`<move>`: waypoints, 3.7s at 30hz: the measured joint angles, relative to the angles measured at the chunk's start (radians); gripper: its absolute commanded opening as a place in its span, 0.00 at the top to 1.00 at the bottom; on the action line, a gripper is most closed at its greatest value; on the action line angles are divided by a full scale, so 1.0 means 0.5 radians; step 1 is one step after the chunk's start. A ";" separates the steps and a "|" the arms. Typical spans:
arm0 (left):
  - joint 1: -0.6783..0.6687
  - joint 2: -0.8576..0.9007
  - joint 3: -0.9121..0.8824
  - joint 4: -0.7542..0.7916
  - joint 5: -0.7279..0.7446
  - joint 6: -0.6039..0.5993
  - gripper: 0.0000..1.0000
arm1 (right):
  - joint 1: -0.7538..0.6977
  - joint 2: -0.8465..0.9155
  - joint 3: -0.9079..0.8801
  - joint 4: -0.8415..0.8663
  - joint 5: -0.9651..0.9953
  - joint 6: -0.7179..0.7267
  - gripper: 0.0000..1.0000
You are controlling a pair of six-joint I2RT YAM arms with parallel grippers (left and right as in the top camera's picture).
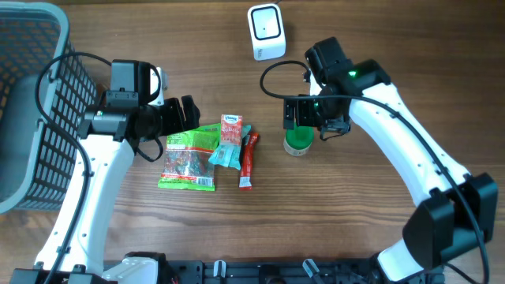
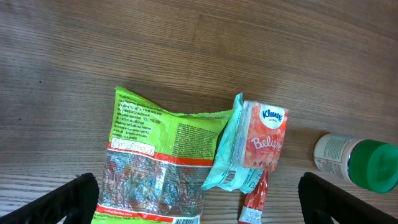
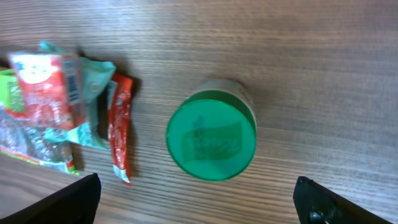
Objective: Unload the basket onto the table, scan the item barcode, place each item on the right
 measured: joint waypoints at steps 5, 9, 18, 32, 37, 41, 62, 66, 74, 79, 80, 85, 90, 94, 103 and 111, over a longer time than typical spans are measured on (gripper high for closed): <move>0.000 0.000 0.000 0.000 0.000 -0.001 0.00 | 0.000 0.066 0.000 -0.009 0.057 0.091 0.01; 0.000 0.000 0.000 0.000 0.000 0.000 0.00 | 0.017 0.077 0.000 -0.008 0.073 0.113 0.02; 0.000 0.000 0.000 0.000 0.000 0.000 0.00 | 0.060 0.092 -0.039 0.095 0.176 0.195 0.06; 0.000 0.000 0.000 0.000 0.000 0.000 0.00 | 0.089 0.107 -0.539 0.679 0.198 0.211 0.18; 0.000 0.000 0.000 0.000 0.000 0.000 0.00 | 0.090 0.117 -0.574 0.707 0.224 0.178 0.23; 0.000 0.000 0.000 0.000 0.000 0.000 0.00 | 0.090 0.117 -0.574 0.712 0.275 0.072 0.23; 0.000 0.000 0.000 0.000 0.000 -0.001 0.00 | 0.090 0.117 -0.507 0.610 0.333 -0.311 0.00; 0.000 0.000 0.000 0.000 0.000 0.000 0.00 | 0.090 0.117 -0.505 0.603 0.333 -0.313 0.08; 0.000 0.000 0.000 0.000 0.000 0.000 0.00 | 0.090 0.117 -0.529 0.688 0.332 -0.316 0.11; 0.000 0.000 0.000 0.000 0.000 0.000 0.00 | 0.090 0.117 -0.604 0.754 0.332 -0.317 0.12; 0.000 0.000 0.000 0.000 0.000 0.000 0.00 | 0.090 0.117 -0.611 0.763 0.332 -0.317 0.12; 0.000 0.000 0.000 0.000 -0.001 0.000 0.00 | 0.090 0.117 -0.613 0.793 0.332 -0.318 0.16; 0.000 0.000 0.000 -0.001 0.000 0.000 0.00 | 0.090 0.117 -0.658 0.864 0.332 -0.318 0.15; 0.000 0.000 0.000 0.000 0.000 0.000 0.00 | 0.091 0.117 -0.707 0.882 0.332 -0.318 0.15; 0.000 0.000 0.000 0.000 0.000 0.000 0.00 | 0.092 0.117 -0.709 0.890 0.332 -0.318 0.20; 0.000 0.000 0.000 0.000 0.000 0.000 0.00 | 0.092 0.117 -0.709 0.888 0.332 -0.372 0.24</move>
